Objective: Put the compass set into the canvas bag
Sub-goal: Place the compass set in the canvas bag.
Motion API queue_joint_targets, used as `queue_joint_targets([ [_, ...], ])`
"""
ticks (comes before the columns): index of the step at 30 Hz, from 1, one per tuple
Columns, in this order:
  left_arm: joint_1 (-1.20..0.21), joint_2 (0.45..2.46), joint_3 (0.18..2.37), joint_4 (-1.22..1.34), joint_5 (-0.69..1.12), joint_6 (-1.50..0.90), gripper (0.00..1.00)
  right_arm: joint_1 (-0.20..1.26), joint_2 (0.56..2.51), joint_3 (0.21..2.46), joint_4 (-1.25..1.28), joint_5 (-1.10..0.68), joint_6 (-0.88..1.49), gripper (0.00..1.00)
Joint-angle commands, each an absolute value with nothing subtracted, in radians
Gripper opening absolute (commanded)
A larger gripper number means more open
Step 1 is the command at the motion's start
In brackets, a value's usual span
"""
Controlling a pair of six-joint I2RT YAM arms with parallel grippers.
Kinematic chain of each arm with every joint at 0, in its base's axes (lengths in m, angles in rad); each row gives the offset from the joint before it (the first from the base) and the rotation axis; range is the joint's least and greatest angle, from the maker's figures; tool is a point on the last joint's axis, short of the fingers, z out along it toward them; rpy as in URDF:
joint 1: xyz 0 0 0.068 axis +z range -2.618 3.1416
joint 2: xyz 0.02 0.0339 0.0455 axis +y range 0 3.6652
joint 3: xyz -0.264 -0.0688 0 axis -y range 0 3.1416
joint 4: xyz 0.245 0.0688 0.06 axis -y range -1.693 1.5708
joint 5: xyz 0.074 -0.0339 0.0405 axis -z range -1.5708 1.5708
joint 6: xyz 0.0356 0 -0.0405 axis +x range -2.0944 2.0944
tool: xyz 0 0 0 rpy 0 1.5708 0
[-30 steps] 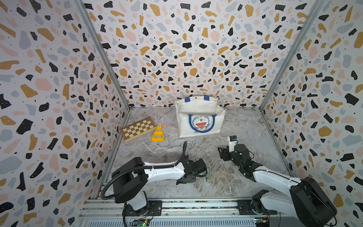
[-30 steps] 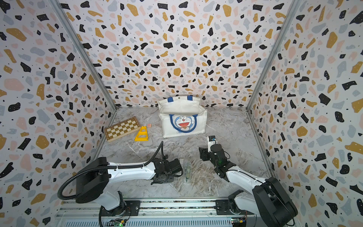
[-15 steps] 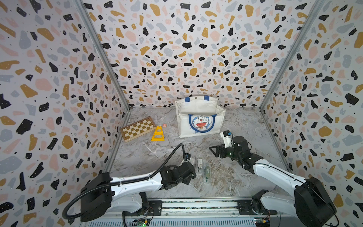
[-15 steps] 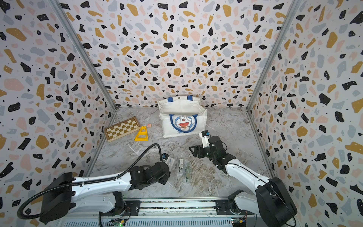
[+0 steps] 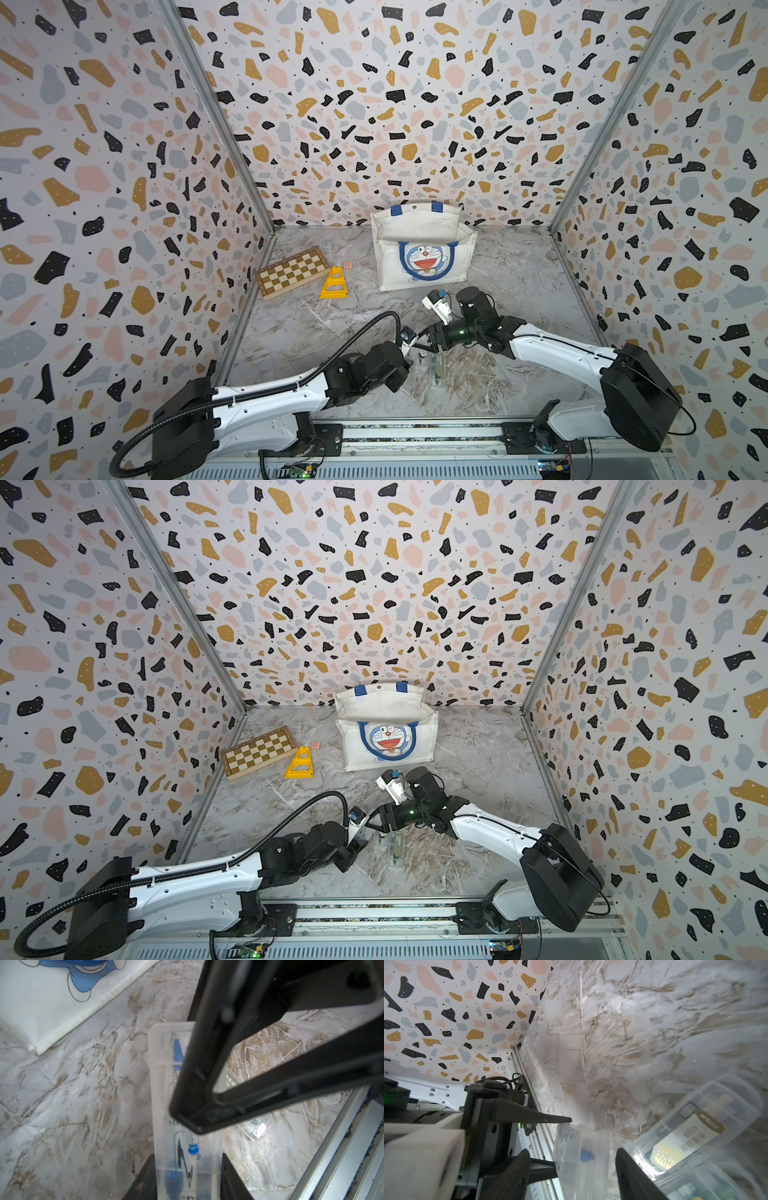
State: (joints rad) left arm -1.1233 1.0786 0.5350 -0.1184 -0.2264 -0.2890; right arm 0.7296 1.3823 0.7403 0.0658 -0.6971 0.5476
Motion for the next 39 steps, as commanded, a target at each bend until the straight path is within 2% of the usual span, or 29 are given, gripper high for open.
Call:
queue_joint_targets([
  [1,-1.126,1.078,0.532,-0.059,-0.246,-0.264,0.08,0.733,1.396,0.769,0.041,-0.731,0.555,0.58],
  [9,-1.123,1.11,0.545,-0.094,-0.322,-0.292,0.09,0.736,1.419,0.778,0.04,-0.694,0.563,0.33],
  [13,-1.124,1.136,0.551,-0.086,-0.326,-0.294,0.14,0.739,1.417,0.781,0.038,-0.665,0.554,0.16],
  [15,-1.123,1.144,0.558,-0.084,-0.325,-0.293,0.16,0.739,1.411,0.781,0.032,-0.642,0.546,0.14],
  [16,-1.124,1.148,0.564,-0.088,-0.327,-0.293,0.21,0.739,1.405,0.778,0.031,-0.623,0.538,0.13],
  [19,-1.124,1.153,0.595,-0.136,-0.364,-0.315,0.52,0.739,1.385,0.767,0.019,-0.526,0.513,0.06],
  [21,-1.124,1.155,0.627,-0.195,-0.394,-0.34,0.59,0.739,1.365,0.757,0.018,-0.455,0.516,0.0],
  [27,-1.122,1.1,0.677,-0.291,-0.427,-0.453,0.66,0.759,1.284,0.725,0.053,-0.336,0.574,0.0],
  [33,-1.116,1.006,0.651,-0.261,-0.362,-0.497,0.72,0.759,1.224,0.808,-0.129,-0.16,0.522,0.0],
  [39,-1.047,0.961,0.629,-0.224,-0.24,-0.487,0.74,0.758,1.164,0.933,-0.303,0.0,0.445,0.0],
])
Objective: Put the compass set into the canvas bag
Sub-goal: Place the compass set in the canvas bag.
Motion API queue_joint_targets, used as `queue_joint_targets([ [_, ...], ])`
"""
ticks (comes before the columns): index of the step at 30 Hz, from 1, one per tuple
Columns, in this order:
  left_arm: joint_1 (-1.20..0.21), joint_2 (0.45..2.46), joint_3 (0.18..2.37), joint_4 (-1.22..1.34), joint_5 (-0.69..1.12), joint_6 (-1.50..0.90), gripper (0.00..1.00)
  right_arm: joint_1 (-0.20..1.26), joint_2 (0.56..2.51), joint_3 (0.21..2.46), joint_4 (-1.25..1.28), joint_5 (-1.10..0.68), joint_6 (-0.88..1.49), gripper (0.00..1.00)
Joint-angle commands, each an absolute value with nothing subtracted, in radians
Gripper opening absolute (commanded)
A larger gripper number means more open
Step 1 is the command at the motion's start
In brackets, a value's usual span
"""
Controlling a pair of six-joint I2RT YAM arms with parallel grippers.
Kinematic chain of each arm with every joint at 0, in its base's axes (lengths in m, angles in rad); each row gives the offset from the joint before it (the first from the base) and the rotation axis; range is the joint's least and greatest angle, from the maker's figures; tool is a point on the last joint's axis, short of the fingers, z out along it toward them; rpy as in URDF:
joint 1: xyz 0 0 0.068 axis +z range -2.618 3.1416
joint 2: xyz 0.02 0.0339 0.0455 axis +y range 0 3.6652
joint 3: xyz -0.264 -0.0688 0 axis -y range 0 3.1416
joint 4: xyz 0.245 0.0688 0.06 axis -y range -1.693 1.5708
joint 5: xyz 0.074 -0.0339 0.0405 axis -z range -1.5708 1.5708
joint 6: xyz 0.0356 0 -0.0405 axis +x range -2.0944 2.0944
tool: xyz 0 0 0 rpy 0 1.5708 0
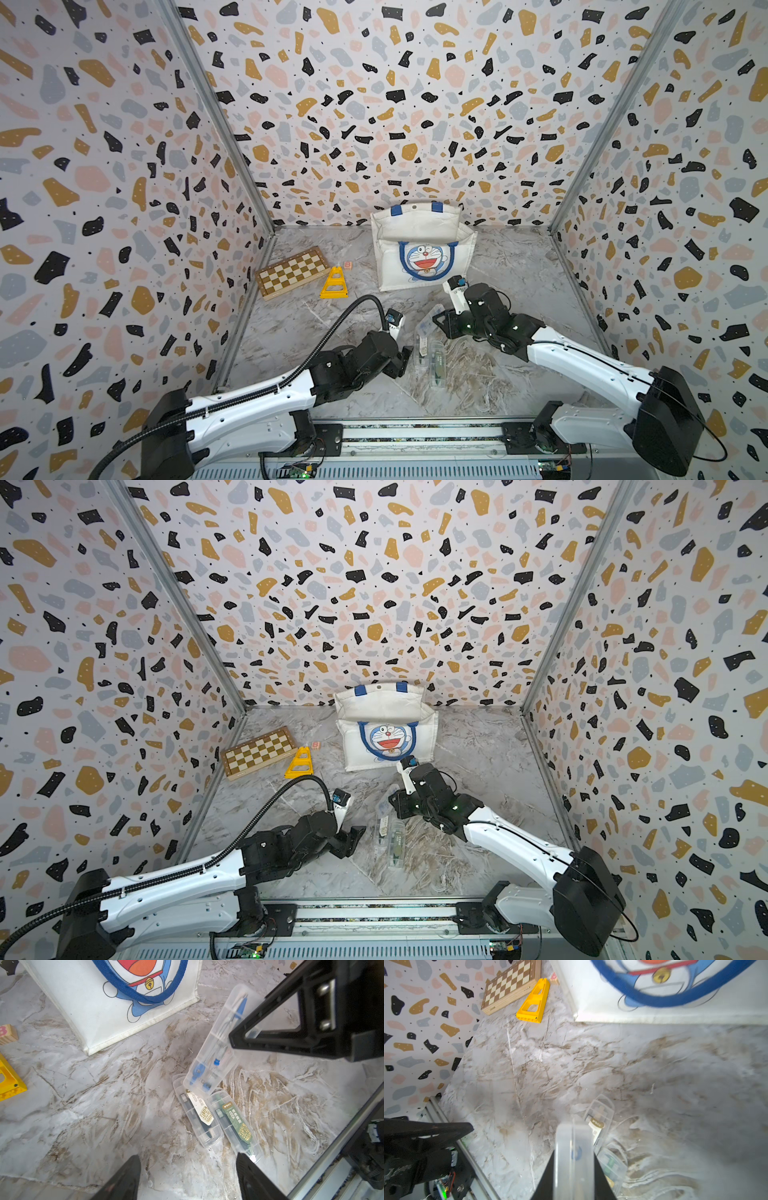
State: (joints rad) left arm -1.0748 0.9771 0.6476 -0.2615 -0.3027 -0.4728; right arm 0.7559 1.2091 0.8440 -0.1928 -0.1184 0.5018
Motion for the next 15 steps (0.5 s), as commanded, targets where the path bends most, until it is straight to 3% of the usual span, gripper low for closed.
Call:
queue_joint_targets([
  [1,-1.027,0.959,0.623,-0.22,-0.22,-0.49,0.74,0.758,1.161,0.966,-0.329,0.019,0.433,0.0],
  [9,-0.932,0.968,0.595,-0.2,-0.132,-0.412,0.75,0.729,1.167,1.256,-0.412,0.129,0.347,0.0],
  [15,-0.834,0.977,0.578,-0.157,-0.028,-0.383,0.75,0.596,1.284,1.425,-0.342,0.06,0.323,0.0],
])
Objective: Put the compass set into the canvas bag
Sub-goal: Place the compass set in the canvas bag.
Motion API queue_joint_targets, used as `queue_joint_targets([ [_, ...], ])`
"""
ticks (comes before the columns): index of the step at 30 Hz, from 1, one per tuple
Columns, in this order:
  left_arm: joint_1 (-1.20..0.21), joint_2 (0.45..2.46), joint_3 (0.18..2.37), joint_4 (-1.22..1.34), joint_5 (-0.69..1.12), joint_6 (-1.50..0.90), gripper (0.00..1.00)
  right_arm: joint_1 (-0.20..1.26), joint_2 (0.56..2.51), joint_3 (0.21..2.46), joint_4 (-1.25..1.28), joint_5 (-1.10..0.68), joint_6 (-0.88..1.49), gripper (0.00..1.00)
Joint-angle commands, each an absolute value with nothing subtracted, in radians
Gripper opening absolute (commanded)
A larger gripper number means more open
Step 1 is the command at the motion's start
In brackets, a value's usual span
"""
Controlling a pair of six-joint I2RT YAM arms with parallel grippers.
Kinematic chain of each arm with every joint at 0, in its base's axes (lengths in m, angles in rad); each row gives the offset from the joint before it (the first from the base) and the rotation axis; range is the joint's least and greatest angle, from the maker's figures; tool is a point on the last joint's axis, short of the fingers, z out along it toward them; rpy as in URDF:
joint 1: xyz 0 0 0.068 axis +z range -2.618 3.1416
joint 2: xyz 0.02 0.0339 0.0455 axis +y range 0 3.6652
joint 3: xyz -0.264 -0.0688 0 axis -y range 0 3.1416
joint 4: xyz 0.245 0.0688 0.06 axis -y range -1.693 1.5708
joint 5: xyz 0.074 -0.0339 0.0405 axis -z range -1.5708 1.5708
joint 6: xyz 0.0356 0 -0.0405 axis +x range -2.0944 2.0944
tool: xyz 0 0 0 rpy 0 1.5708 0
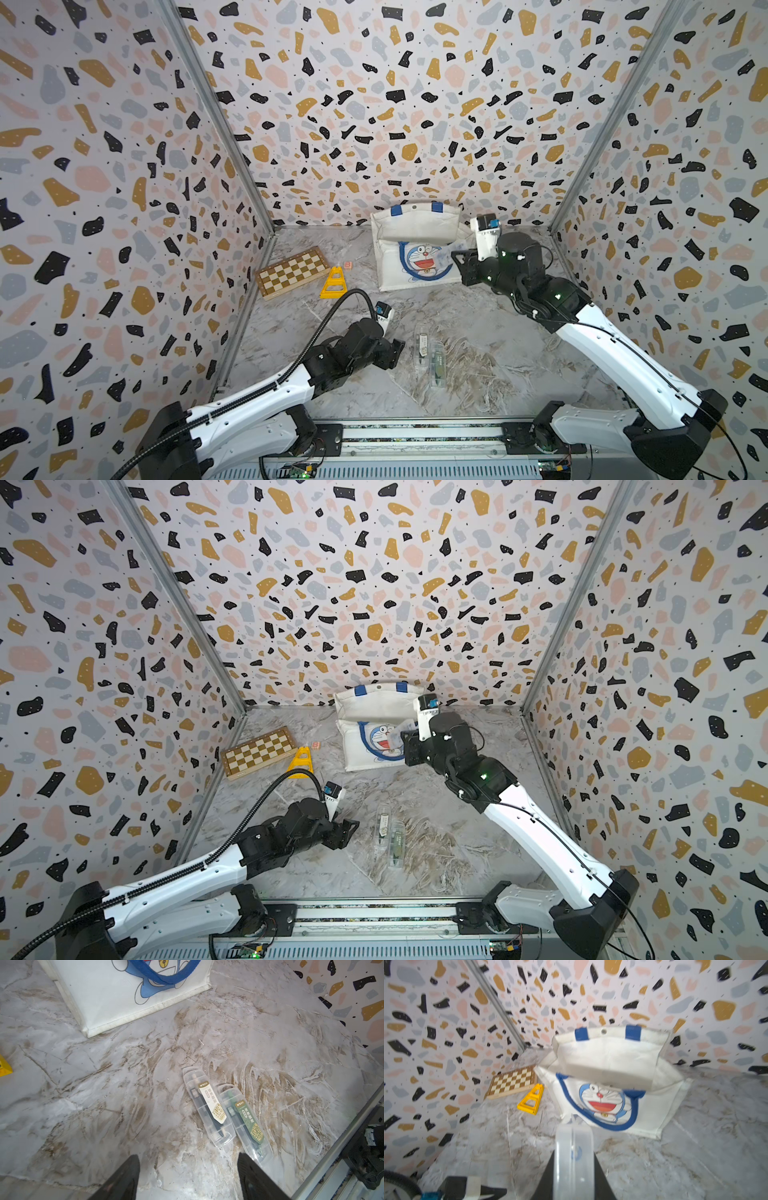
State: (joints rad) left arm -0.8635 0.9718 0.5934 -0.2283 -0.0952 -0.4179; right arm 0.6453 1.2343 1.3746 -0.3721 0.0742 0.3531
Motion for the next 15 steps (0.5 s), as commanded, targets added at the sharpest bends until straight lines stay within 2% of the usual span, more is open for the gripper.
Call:
queue_joint_targets([
  [1,-0.824,0.985,0.575,-0.14,-0.014,-0.381,0.75,0.575,1.314,1.445,-0.317,0.046,0.325,0.0],
  [15,-0.809,1.135,0.625,-0.091,0.091,-0.385,0.74,0.473,1.841,1.951,-0.418,0.045,0.218,0.0],
])
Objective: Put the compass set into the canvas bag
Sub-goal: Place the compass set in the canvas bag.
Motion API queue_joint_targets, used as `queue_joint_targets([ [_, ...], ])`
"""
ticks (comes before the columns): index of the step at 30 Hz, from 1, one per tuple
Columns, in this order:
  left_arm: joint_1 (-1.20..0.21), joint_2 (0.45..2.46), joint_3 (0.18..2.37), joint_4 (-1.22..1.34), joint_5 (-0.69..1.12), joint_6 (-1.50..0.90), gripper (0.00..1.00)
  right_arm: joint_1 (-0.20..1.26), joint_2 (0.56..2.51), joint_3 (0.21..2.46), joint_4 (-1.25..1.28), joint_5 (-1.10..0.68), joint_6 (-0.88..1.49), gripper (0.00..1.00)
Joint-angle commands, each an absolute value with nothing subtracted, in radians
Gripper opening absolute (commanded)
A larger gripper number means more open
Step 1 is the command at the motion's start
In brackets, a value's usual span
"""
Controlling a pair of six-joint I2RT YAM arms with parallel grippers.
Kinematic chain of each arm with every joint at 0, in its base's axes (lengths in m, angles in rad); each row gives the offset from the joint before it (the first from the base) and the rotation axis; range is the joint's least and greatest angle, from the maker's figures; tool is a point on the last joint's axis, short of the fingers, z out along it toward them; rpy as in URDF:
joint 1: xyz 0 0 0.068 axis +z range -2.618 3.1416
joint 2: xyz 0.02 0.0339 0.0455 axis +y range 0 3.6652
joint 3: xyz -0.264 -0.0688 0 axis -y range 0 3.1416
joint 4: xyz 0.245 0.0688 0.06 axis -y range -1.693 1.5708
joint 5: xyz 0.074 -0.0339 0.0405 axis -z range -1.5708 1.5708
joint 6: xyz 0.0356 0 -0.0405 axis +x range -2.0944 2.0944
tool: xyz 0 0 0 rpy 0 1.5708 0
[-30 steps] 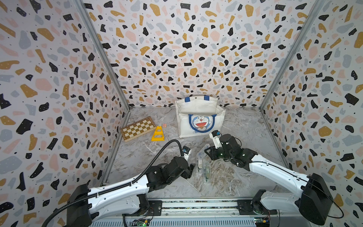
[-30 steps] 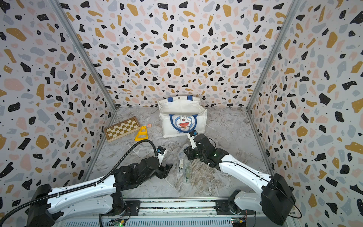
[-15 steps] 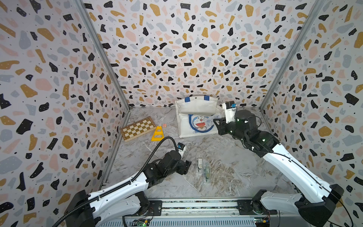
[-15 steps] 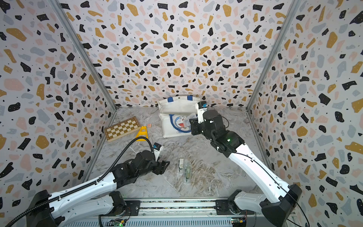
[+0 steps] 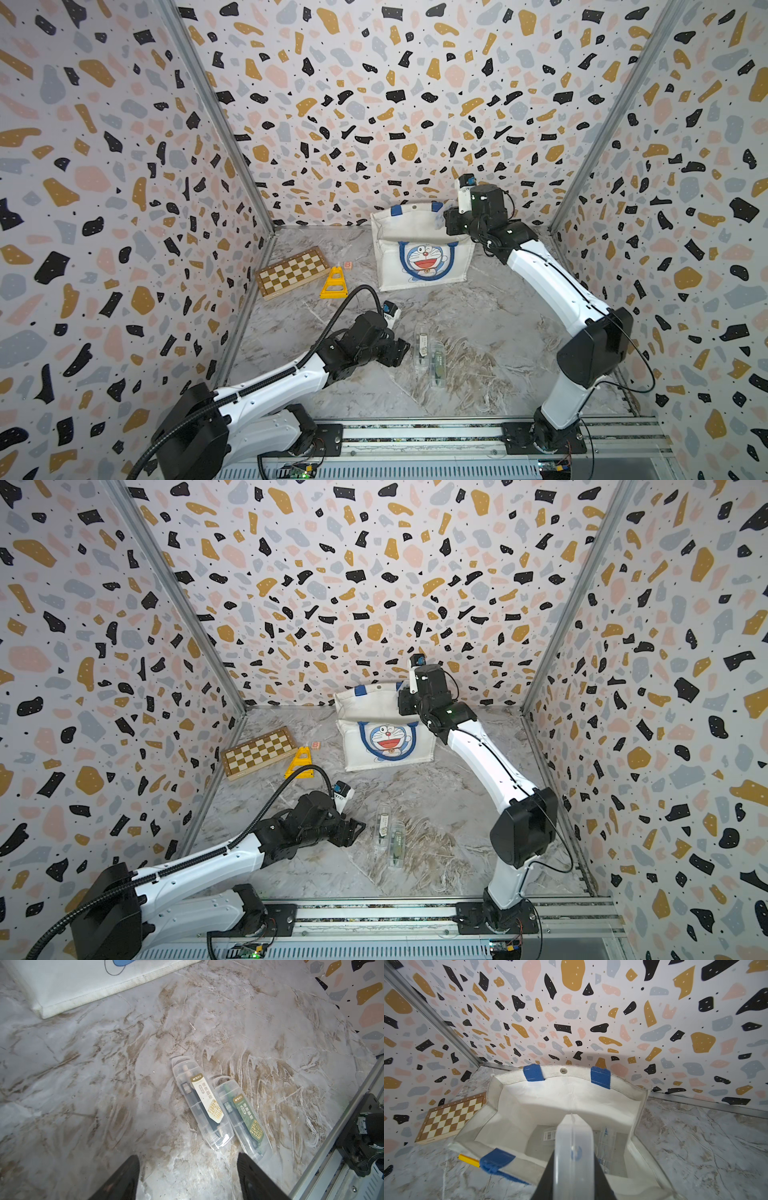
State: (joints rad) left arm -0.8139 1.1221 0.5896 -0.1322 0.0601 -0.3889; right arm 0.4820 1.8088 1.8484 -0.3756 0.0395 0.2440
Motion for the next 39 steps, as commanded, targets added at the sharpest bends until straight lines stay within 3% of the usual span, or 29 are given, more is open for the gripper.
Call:
queue_joint_targets([
  [1,-0.808,1.141,0.627,-0.092,0.094,-0.385,0.74,0.472,1.873,1.988,-0.438,0.055,0.22,0.0],
  [6,-0.808,1.16,0.638,-0.099,0.089,-0.375,0.74,0.471,2.037,2.159,-0.556,0.079,0.214,0.0],
  [22,-0.808,1.187,0.646,-0.118,0.081,-0.377,0.74,0.473,2.238,2.249,-0.67,0.141,0.192,0.0],
  [33,-0.808,1.195,0.642,-0.114,0.084,-0.395,0.75,0.481,2.242,2.289,-0.682,0.146,0.172,0.46],
  [39,-0.808,1.18,0.638,-0.114,0.1,-0.399,0.76,0.493,2.211,2.439,-0.712,0.136,0.161,0.54],
])
